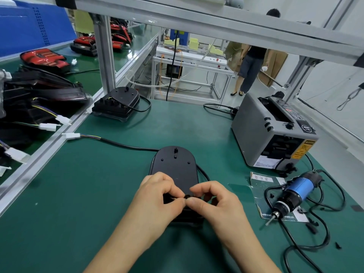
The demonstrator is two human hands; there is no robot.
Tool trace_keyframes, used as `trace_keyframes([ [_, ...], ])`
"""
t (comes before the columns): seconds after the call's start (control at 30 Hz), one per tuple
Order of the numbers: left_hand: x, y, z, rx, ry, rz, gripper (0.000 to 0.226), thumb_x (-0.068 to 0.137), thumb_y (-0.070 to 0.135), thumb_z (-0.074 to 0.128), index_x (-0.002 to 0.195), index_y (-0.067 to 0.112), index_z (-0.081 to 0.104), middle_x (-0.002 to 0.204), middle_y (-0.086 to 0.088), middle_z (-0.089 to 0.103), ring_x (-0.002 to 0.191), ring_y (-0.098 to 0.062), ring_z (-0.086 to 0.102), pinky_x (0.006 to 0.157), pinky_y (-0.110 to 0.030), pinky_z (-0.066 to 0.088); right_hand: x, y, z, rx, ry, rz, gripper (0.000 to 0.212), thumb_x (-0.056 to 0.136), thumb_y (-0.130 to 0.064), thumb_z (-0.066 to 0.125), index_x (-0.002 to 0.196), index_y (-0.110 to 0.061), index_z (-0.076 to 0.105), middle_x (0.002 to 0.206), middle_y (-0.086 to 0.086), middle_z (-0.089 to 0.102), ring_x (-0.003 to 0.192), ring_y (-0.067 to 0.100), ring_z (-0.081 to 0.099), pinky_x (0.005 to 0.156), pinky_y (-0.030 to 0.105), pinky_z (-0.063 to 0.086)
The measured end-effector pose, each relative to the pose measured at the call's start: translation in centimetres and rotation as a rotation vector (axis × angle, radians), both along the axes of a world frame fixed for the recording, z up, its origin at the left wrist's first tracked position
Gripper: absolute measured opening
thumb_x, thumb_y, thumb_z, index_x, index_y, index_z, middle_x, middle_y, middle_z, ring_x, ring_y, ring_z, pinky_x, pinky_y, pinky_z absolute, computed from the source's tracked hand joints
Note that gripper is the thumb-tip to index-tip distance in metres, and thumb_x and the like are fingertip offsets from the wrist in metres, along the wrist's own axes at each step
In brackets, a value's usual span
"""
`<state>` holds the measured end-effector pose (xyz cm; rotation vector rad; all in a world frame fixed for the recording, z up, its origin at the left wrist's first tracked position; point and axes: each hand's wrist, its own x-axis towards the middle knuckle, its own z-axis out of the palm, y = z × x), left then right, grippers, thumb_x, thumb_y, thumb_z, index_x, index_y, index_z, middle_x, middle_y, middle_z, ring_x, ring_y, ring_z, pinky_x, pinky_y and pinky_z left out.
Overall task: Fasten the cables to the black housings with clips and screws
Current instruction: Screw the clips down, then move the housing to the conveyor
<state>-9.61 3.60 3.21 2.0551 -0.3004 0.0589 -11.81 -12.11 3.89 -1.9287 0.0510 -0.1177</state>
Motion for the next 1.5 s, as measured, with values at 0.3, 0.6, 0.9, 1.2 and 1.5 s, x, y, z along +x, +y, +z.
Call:
trace_keyframes([
  [0.3,-0.2,0.4,0.0,0.012,-0.058,-0.041,0.016,0.076,0.021,0.072,0.074,0.033,0.061,0.095,0.029,0.048,0.105,0.005,0.041,0.079,-0.004,0.030,0.8,-0.3,1.5,-0.104,0.093,0.097,0.018,0.071,-0.018,0.080,0.067,-0.031,0.068,0.071,-0.010,0.064,0.078,0.011,0.055,0.072,0.025,0.042],
  [0.6,-0.6,0.6,-0.6,0.047,-0.163,-0.059,0.015,0.078,0.022,0.072,0.076,0.034,0.064,0.098,0.022,0.049,0.107,-0.001,0.040,0.076,-0.005,0.031,0.8,-0.6,1.8,-0.209,0.079,0.090,0.021,0.070,-0.023,0.080,0.068,-0.040,0.068,0.077,-0.011,0.059,0.067,-0.007,0.048,0.063,0.009,0.032],
  [0.9,-0.7,0.2,-1.2,-0.008,-0.175,-0.034,0.017,0.077,0.018,0.073,0.074,0.033,0.064,0.097,0.021,0.048,0.108,-0.002,0.039,0.076,-0.004,0.030,0.7,-0.4,1.6,-0.539,-0.082,0.138,0.025,0.075,-0.036,0.072,0.059,-0.043,0.053,0.076,-0.019,0.059,0.090,-0.002,0.045,0.072,0.014,0.035],
  [1.2,-0.4,1.9,-0.9,-0.035,-0.200,-0.030,0.010,0.079,0.026,0.067,0.077,0.035,0.066,0.098,0.022,0.059,0.110,-0.004,0.048,0.087,-0.005,0.031,1.7,-1.1,2.5,-0.269,0.137,0.211,0.022,0.075,-0.020,0.077,0.061,-0.032,0.065,0.068,-0.012,0.059,0.069,0.002,0.050,0.067,0.019,0.036],
  [1.5,-0.6,1.5,-1.5,-0.084,-0.224,0.004,0.004,0.073,0.026,0.065,0.072,0.030,0.067,0.090,0.019,0.062,0.110,-0.005,0.051,0.086,-0.007,0.034,4.6,-1.2,4.6,-0.404,0.363,0.455,0.018,0.080,-0.018,0.074,0.067,-0.025,0.065,0.055,-0.017,0.058,0.054,-0.004,0.049,0.058,0.009,0.039],
])
